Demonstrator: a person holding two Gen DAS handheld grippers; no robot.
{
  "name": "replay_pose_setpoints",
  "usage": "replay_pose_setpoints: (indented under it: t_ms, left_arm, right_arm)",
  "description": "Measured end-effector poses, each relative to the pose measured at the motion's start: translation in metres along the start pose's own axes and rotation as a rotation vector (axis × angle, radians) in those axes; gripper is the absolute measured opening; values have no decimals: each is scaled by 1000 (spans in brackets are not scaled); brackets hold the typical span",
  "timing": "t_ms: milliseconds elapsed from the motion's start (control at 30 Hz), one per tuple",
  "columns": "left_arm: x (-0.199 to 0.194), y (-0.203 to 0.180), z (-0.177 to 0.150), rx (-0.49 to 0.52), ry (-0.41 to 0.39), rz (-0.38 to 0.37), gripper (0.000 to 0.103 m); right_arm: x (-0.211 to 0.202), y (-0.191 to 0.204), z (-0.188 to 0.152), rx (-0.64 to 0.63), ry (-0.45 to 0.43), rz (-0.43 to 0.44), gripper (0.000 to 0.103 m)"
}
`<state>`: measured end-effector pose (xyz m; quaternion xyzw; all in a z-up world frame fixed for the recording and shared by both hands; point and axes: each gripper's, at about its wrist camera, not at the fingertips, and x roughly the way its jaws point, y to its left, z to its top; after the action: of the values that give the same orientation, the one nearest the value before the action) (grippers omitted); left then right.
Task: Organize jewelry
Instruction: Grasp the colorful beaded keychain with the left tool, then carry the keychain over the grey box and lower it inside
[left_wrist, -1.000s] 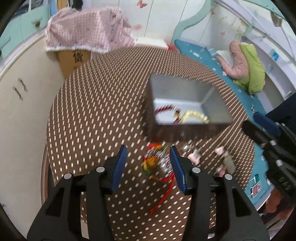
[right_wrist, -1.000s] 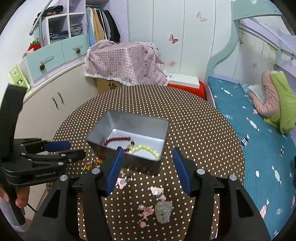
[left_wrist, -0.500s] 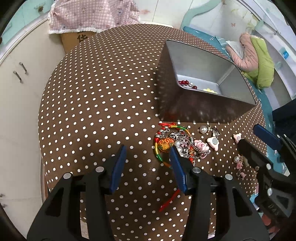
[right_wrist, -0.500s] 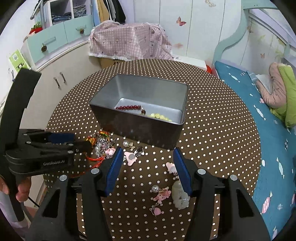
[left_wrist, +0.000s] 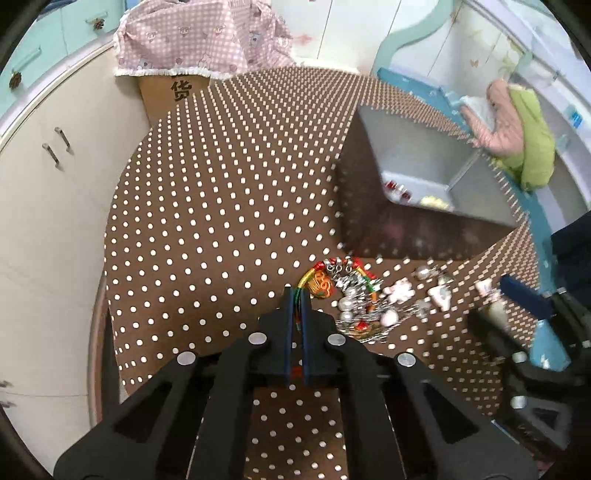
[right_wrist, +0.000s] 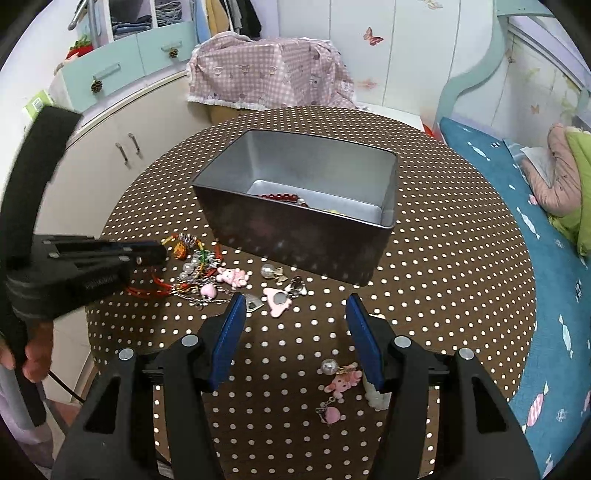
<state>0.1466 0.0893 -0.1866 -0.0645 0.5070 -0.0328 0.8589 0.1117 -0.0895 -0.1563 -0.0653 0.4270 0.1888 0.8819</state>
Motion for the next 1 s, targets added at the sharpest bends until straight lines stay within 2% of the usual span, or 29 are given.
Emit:
replay_pose_setpoints:
  t_ms: [233, 433, 700, 867, 900, 967, 1000]
  left_arm:
    - [-49, -5, 13, 26, -116, -116, 4]
    - [-86, -25, 26, 63, -204, -180, 4]
    - [-103, -36, 26, 78, -221, -220, 4]
    - [-104, -39, 21, 84, -210, -229, 4]
    - [-104, -39, 20, 85, -209, -227, 4]
    - [-104, -37, 19, 84, -207, -222, 4]
    - [-104, -36, 18, 84, -206, -222, 4]
  right_arm:
    - [4, 14, 0, -19, 8, 19, 53]
    - [0, 19, -1, -27, -8, 65, 53]
    - [-11, 37, 3, -92, -69, 182, 53]
    - [-1, 41, 18, -72, -79, 233, 53]
    - [0, 41, 20, -71, -81, 240, 48]
    - [6, 41, 26, -68, -71, 222, 27]
    - [10, 39, 28, -52, -56, 231, 14]
